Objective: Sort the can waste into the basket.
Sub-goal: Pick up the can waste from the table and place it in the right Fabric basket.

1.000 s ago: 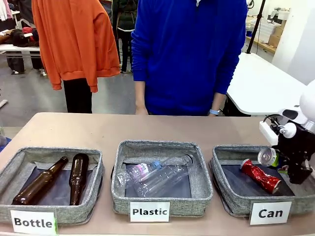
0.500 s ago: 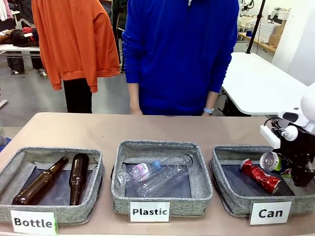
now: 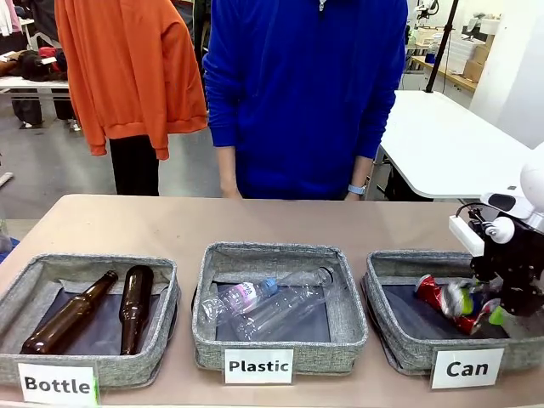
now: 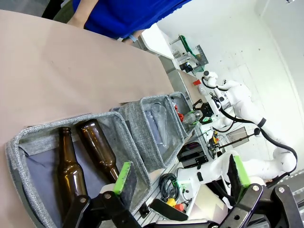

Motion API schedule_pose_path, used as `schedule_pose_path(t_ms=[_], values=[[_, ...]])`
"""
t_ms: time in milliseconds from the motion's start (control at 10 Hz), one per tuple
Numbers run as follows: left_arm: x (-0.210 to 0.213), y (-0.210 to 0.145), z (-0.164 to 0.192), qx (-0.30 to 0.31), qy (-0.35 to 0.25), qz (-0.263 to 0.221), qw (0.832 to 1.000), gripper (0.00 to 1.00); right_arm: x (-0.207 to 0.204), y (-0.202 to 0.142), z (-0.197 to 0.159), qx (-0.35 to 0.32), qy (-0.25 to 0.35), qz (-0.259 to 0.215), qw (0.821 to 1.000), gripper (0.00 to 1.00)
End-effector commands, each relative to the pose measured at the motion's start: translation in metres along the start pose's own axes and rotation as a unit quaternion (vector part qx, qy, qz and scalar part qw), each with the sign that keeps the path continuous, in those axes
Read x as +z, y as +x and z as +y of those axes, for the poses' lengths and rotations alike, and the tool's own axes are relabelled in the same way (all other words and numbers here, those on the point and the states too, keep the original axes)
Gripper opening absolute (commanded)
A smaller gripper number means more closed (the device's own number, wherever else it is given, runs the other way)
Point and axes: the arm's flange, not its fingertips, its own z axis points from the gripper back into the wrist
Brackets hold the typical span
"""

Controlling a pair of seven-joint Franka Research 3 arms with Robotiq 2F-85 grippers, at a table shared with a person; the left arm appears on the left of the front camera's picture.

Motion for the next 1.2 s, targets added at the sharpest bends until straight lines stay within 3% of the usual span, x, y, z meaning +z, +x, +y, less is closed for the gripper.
schedule_pose_path(t_ms=[0, 200, 300, 400, 500, 600, 700, 800, 900, 1000, 1100], values=[[0.000, 0.002, -0.005, 0.006, -0.006, -0.004, 1.000, 1.00, -0.004, 0.001, 0.009, -0.005, 0.007, -0.025, 1.000, 1.00], [0.000, 0.002, -0.005, 0.006, -0.006, -0.004, 1.000, 1.00, 0.000, -0.002, 0.008, -0.041, 0.028, -0.056, 0.997, 1.00], [0.000, 0.002, -0.005, 0.006, -0.006, -0.004, 1.000, 1.00, 0.014, -0.005, 0.006, -0.101, 0.060, -0.122, 0.985, 1.00], [0.000, 0.002, -0.005, 0.006, -0.006, -0.004, 1.000, 1.00, 0.033, -0.011, 0.001, -0.189, 0.082, -0.210, 0.956, 1.00], [0.000, 0.002, -0.005, 0.006, -0.006, -0.004, 1.000, 1.00, 0.055, -0.014, -0.005, -0.361, 0.105, -0.381, 0.844, 1.00], [0.000, 0.002, -0.005, 0.006, -0.006, -0.004, 1.000, 1.00, 0.076, -0.028, -0.013, -0.480, 0.136, -0.494, 0.712, 1.00], [0.000, 0.002, -0.005, 0.006, -0.006, -0.004, 1.000, 1.00, 0.088, -0.044, -0.023, -0.542, 0.177, -0.560, 0.601, 1.00], [0.000, 0.002, -0.005, 0.006, -0.006, -0.004, 1.000, 1.00, 0.093, -0.061, -0.045, -0.621, 0.188, -0.606, 0.460, 1.00], [0.000, 0.002, -0.005, 0.006, -0.006, -0.004, 1.000, 1.00, 0.092, -0.074, -0.065, -0.654, 0.208, -0.620, 0.380, 1.00], [0.000, 0.002, -0.005, 0.006, -0.006, -0.004, 1.000, 1.00, 0.090, -0.086, -0.080, -0.660, 0.237, -0.632, 0.329, 1.00], [0.000, 0.002, -0.005, 0.006, -0.006, -0.004, 1.000, 1.00, 0.089, -0.096, -0.086, -0.655, 0.223, -0.662, 0.287, 1.00]])
